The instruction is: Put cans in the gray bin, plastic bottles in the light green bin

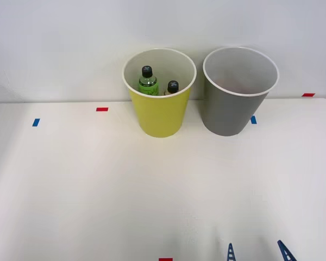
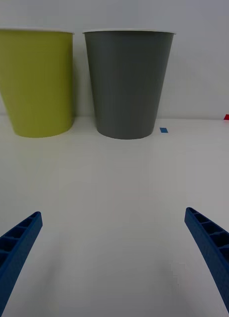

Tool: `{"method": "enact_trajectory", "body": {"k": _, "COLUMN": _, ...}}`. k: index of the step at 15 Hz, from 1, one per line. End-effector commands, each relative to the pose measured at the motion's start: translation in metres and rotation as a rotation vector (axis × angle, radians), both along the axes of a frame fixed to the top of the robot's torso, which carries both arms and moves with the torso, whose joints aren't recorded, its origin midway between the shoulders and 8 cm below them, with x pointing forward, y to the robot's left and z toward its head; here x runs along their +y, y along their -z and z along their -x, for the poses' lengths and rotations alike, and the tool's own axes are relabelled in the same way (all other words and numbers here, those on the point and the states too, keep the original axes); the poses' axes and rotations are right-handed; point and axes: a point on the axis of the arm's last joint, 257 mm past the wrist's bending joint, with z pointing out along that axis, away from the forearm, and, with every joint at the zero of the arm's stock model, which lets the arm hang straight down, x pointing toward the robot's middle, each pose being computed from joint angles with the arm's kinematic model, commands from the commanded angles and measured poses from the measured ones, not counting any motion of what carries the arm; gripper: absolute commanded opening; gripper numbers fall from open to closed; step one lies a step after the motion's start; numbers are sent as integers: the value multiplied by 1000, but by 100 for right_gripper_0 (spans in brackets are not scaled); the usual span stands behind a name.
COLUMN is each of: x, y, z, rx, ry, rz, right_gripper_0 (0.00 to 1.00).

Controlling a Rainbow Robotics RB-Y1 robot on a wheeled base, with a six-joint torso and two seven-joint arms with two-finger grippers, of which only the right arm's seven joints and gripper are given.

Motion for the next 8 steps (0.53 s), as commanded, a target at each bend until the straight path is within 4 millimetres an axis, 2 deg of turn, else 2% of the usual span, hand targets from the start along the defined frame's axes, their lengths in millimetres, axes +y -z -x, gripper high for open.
{"method": "enact_trajectory", "body": {"k": 1, "x": 0, "y": 0, "z": 0, "rx": 0, "ry": 0, "rz": 0, "right_gripper_0": 100}}
{"method": "enact_trajectory", "body": {"k": 8, "x": 0, "y": 0, "z": 0, "rx": 0, "ry": 0, "rz": 0, "right_gripper_0": 100}}
